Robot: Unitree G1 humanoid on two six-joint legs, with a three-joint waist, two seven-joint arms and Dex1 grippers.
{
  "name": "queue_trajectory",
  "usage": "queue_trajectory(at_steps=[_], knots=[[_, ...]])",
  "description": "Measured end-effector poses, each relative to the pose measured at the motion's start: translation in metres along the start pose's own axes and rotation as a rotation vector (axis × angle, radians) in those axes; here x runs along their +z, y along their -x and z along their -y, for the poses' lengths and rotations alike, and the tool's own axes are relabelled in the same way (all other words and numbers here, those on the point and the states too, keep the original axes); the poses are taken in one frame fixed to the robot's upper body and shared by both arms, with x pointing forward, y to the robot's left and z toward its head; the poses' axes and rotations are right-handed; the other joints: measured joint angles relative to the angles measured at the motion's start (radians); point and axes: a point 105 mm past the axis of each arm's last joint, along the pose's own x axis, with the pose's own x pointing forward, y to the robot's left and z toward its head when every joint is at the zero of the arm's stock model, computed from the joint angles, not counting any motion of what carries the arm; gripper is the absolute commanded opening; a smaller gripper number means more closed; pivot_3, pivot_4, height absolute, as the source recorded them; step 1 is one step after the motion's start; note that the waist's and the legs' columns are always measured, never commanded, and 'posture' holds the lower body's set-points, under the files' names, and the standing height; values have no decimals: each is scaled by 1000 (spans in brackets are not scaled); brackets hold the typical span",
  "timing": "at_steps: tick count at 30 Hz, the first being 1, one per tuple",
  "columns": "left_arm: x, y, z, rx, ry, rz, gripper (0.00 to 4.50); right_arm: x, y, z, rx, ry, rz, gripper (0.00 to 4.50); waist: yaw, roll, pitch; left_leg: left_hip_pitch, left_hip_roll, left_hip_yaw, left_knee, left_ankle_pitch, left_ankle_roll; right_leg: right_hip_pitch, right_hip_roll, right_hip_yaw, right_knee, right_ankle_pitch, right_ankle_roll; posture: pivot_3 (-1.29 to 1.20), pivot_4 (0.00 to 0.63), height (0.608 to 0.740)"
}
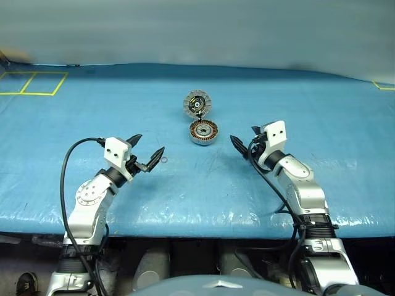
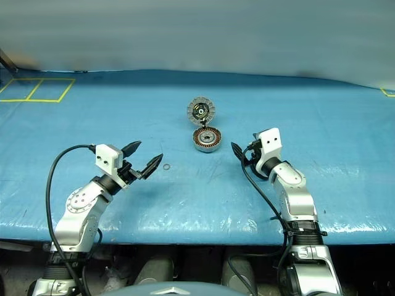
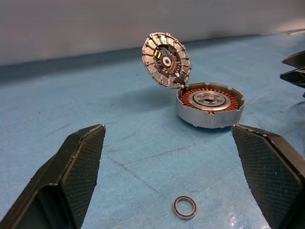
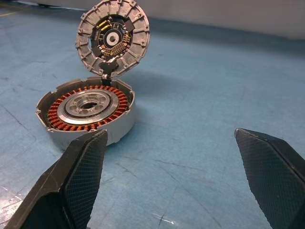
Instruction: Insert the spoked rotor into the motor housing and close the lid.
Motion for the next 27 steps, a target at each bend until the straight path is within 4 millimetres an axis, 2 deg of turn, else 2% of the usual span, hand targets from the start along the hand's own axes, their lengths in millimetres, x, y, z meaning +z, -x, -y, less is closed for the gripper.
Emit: queue_trajectory(at_steps=[21,27], knots=[[3,0,0,3,-12,17,4500,-1,-2,0,9,4,-3,4476,0,0,0,0,0,0,0,0,0,0,0,0,0,0,0,0,150,740],[6,-1,-2,21,-23,33,4500,-3,-3,-5,40,7,-10,4476,0,0,0,0,0,0,0,0,0,0,0,0,0,0,0,0,150,740]])
